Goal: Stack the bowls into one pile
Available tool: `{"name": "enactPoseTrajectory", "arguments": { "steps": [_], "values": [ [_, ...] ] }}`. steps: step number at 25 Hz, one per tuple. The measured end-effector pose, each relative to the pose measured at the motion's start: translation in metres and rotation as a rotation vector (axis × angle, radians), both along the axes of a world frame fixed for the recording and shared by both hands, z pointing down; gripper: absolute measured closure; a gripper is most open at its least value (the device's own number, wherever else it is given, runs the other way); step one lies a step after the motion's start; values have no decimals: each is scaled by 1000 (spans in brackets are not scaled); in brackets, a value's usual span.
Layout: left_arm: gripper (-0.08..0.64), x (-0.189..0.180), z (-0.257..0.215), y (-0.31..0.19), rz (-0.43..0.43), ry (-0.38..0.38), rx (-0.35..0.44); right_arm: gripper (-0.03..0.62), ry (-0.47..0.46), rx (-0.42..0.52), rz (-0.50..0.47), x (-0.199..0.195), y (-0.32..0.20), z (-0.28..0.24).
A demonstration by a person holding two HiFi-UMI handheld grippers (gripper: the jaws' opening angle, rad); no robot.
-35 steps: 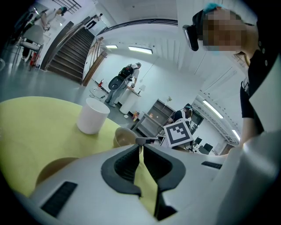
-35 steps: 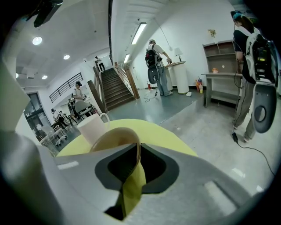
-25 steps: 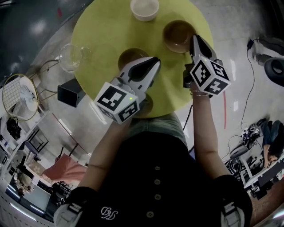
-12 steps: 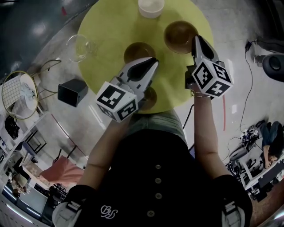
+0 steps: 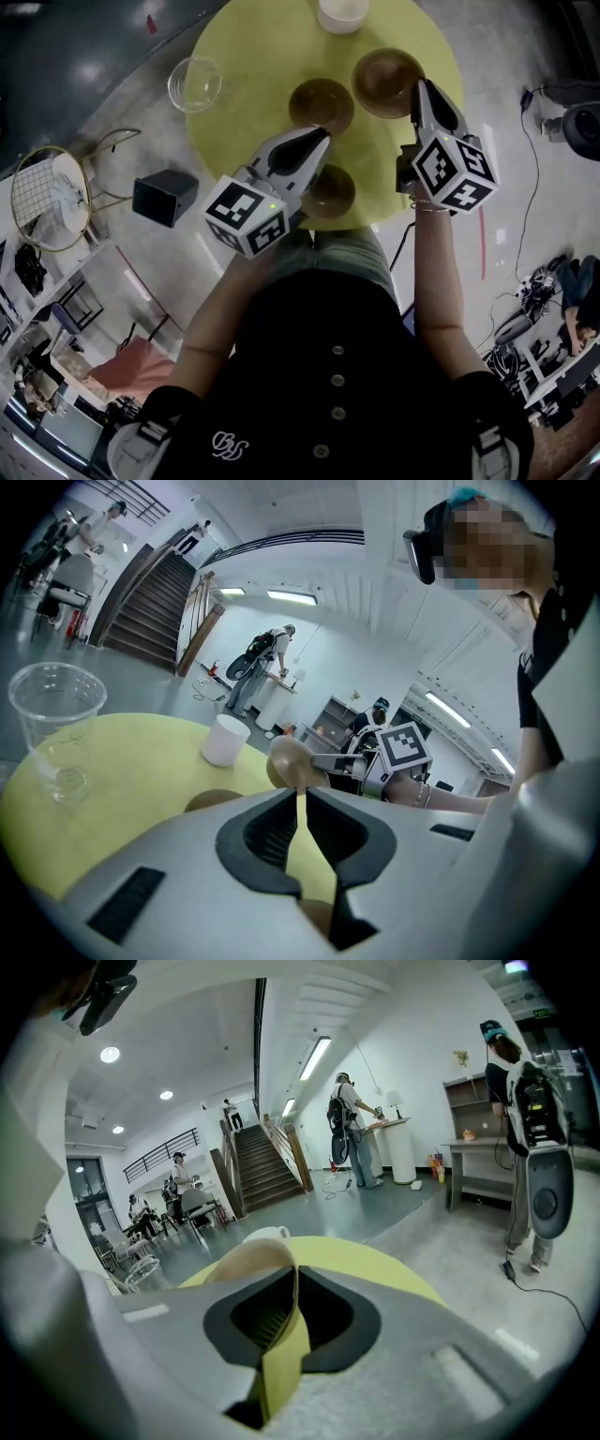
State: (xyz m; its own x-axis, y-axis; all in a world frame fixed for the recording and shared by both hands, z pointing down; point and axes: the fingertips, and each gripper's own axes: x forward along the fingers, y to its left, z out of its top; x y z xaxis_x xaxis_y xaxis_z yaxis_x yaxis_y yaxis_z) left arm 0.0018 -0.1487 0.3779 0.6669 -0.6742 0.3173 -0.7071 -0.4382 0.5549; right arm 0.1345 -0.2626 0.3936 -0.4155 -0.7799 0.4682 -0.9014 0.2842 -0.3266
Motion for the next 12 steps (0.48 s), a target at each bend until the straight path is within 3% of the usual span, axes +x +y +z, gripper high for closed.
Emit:
{"name": "enactPoseTrajectory", "arguments": {
  "steps": [12],
  "values": [
    [521, -37, -22, 16, 32, 20, 72, 577, -9, 50, 7, -50, 39, -28]
  ]
}}
